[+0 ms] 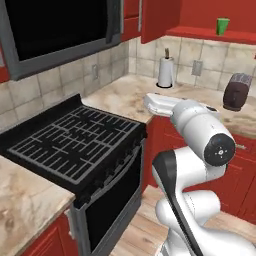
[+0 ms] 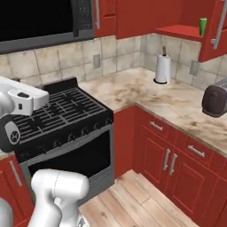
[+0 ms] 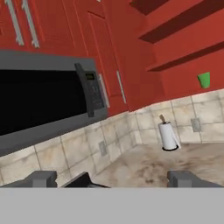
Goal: Open the cabinet directly in front. Then move the liquor and the cup to the dining counter with the candle on it.
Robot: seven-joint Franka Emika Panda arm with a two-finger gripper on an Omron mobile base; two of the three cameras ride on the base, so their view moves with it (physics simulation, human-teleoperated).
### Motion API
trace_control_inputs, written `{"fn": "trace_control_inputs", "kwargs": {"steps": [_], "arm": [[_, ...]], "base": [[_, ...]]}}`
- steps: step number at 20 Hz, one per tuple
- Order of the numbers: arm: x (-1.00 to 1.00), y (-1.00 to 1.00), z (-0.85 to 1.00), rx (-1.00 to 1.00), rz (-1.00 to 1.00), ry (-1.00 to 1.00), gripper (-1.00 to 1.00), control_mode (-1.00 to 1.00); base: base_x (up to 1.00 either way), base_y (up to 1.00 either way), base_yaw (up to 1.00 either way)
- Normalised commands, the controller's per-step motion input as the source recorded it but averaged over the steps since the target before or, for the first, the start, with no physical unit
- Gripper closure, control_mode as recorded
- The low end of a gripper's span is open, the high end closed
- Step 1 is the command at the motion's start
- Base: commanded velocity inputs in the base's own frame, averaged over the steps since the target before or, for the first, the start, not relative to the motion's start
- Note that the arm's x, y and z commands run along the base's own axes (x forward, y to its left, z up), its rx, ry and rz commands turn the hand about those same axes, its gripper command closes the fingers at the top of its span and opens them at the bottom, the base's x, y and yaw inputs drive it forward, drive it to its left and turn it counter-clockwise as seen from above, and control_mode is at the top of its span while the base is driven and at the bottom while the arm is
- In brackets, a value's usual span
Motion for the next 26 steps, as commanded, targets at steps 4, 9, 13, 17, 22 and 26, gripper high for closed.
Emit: {"fn": "trace_control_inputs", "kwargs": {"steps": [4,9,13,17,22,26], "arm": [[0.00,0.00,0.00,0.00,0.00,0.00,-1.00,1.00],[0.00,0.00,0.00,0.00,0.00,0.00,-1.00,1.00],[0.00,0.00,0.00,0.00,0.00,0.00,-1.00,1.00],[0.00,0.00,0.00,0.00,0.00,0.00,-1.00,1.00],[0.00,0.00,0.00,0.00,0.00,0.00,-1.00,1.00],[0.00,0.00,0.00,0.00,0.00,0.00,-1.00,1.00]], "base": [[0.38,0.00,-0.86],[0.41,0.00,-0.64],[0.11,0.00,-0.07],[0.56,0.38,-0.17],[0.88,0.74,-0.19],[0.94,0.36,-0.24]]}}
